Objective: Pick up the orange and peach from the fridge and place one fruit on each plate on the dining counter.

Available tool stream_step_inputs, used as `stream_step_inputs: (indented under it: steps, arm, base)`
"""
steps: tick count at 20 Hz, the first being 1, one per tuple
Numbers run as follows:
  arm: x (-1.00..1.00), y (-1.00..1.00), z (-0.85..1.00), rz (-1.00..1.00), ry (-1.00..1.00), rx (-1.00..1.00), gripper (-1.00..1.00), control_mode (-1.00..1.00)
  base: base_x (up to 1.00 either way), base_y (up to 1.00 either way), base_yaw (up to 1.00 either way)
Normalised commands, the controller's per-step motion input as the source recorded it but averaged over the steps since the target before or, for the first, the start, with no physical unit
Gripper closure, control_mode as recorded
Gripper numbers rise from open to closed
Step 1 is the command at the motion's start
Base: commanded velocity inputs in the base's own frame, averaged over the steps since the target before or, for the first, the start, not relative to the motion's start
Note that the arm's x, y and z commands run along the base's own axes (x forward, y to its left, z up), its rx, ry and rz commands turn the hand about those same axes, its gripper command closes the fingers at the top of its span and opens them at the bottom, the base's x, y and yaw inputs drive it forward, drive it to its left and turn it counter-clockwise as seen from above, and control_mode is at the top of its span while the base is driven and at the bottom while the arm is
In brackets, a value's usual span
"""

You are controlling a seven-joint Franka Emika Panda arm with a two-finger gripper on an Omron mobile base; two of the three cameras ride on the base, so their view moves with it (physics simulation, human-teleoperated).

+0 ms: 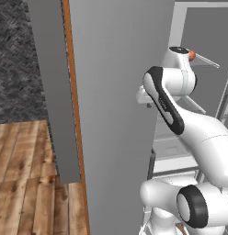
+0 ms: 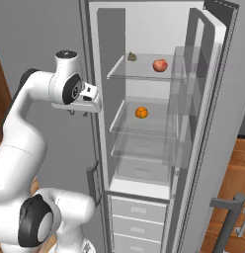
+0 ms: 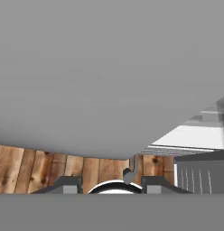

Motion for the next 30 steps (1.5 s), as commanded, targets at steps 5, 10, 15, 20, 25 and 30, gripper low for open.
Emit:
stream_step_inputs:
  steps: [5, 10, 15, 20, 25, 30]
  arm:
    - [0.00, 0.00, 0.00, 0.00, 0.00, 0.00, -1.00, 1.00]
    - [0.00, 0.00, 0.00, 0.00, 0.00, 0.00, -1.00, 1.00]
    - [0.00, 0.00, 0.00, 0.00, 0.00, 0.00, -1.00, 1.00]
    - [0.00, 0.00, 0.00, 0.00, 0.00, 0.00, -1.00, 1.00]
    - [0.00, 0.00, 0.00, 0.00, 0.00, 0.00, -1.00, 1.00]
    - [0.00, 0.00, 0.00, 0.00, 0.00, 0.00, -1.00, 1.00]
  base:
    - [0.00, 0.00, 0.00]
    - [0.01, -0.29, -0.01]
    - [0.00, -0.59, -0.04]
    - [0.00, -0.60, -0.06]
    - [0.06, -0.14, -0.14]
    - [0.26, 0.09, -0.10]
